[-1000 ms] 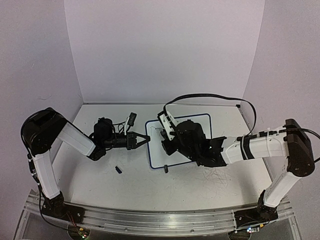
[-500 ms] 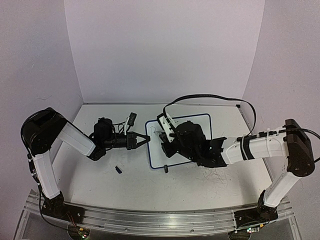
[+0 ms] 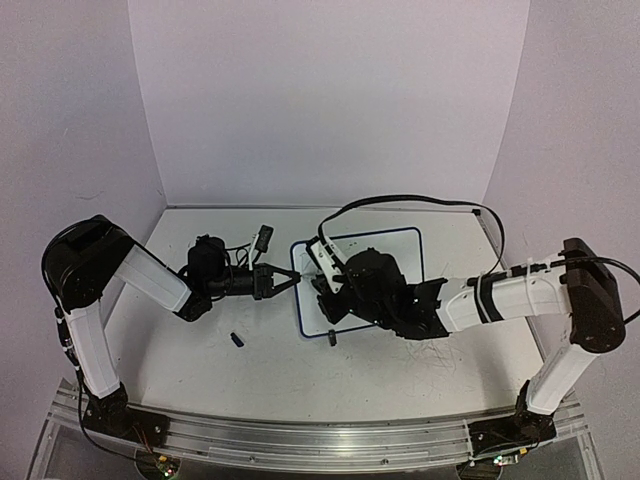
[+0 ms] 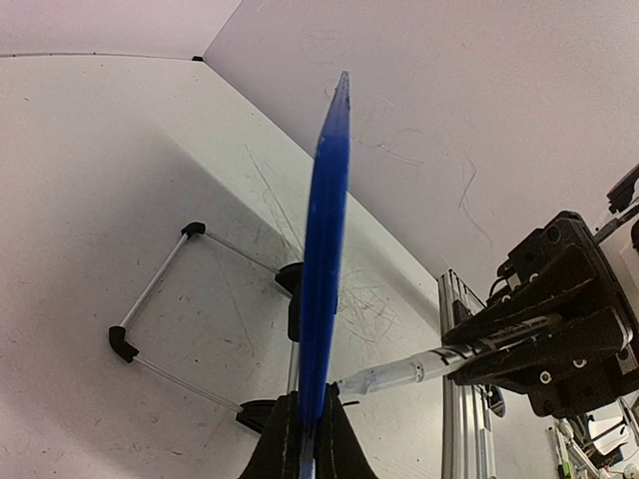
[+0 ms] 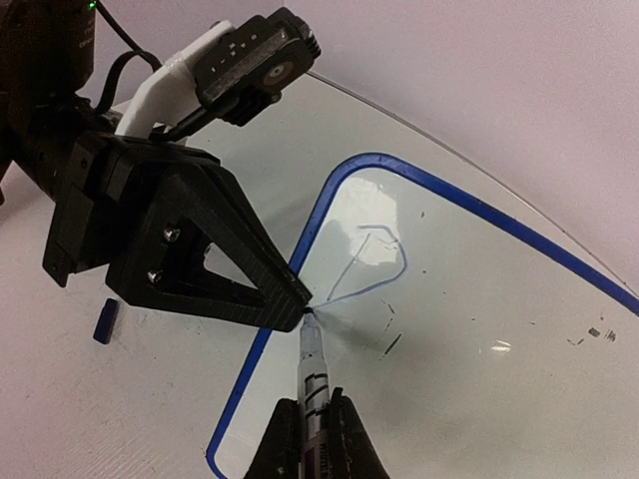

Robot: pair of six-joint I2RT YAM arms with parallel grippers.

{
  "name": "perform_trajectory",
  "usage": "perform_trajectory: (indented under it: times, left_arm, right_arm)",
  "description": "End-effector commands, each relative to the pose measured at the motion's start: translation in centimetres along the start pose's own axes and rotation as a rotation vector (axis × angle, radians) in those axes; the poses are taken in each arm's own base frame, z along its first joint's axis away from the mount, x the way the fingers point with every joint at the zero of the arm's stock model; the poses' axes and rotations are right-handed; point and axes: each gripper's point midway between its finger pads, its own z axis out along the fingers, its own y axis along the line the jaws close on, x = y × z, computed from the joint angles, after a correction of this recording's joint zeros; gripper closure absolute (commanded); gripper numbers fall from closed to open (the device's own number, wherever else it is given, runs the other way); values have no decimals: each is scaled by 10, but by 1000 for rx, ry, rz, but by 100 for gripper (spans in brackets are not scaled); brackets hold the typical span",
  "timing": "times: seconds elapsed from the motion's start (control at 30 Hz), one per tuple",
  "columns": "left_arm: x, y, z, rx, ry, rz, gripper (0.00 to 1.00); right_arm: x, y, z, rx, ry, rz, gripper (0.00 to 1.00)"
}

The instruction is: Write a sentence on the whiteboard

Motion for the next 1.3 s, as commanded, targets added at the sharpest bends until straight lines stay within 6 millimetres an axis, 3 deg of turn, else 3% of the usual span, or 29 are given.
perform_trajectory:
  times: [0.0, 0.13, 0.3, 0.4, 0.53, 1.27]
  left_arm:
    - [-19, -26, -3, 63, -37, 54, 100]
    - [-19, -27, -4, 63, -40, 55, 100]
    - [-17, -26, -5, 59, -37, 51, 100]
    - [-16, -25, -5, 58, -35, 50, 100]
    - [-17, -26, -5, 60, -36, 51, 100]
    - [-18, -26, -3, 67, -32, 50, 100]
  right_arm:
    - [-4, 2, 8, 2, 2, 6, 100]
    - [-6, 1, 7, 3, 0, 6, 100]
    - [-39, -20, -22, 45, -87, 49, 100]
    - [-46, -34, -27, 48, -107, 73, 100]
    - [-44, -40, -22, 62, -99, 66, 100]
    - [-30, -33, -16, 30, -83, 35, 100]
